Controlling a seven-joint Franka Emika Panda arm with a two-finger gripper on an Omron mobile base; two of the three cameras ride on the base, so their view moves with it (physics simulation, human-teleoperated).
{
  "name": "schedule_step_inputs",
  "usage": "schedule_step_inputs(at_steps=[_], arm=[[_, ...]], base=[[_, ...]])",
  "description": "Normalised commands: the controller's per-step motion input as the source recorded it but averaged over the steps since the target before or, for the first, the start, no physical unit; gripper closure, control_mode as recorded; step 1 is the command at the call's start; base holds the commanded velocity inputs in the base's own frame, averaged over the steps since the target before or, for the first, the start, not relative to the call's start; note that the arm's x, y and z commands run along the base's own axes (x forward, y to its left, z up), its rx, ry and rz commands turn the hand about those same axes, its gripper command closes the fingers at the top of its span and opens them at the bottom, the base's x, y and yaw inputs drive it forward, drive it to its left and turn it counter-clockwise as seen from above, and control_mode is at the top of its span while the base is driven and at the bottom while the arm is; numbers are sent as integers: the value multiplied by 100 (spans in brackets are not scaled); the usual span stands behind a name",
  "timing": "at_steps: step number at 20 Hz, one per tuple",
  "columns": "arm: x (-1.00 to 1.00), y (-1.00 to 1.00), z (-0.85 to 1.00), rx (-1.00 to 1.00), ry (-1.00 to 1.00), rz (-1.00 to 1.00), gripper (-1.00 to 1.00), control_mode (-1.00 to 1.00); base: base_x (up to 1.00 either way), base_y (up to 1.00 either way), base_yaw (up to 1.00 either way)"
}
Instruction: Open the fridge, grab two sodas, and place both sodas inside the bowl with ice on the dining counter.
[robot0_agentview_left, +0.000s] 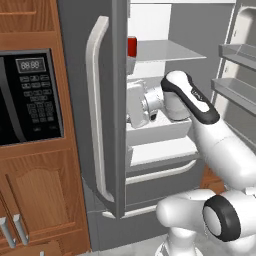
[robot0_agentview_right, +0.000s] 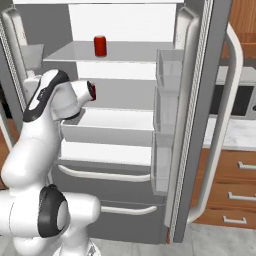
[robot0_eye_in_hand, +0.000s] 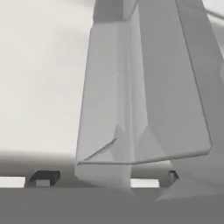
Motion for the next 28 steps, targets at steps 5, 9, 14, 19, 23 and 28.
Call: schedule_step_inputs(at_steps=[5,9,14,19,23,28], arm=[[-15,80,-13,-2,0,12,-100,-100],[-9,73,-12,-1,0,10,-100,-100],[0,64,-3,0,0,8,-100,-100],[0,51,0,0,1,5,-100,-100],[0,22,0,-10,-3,0,-100,-100],[-38,-25,5,-28,-20,0,-100,-100]], base=[[0,0,0],[0,0,0],[0,0,0],[0,0,0],[0,0,0],[0,0,0]])
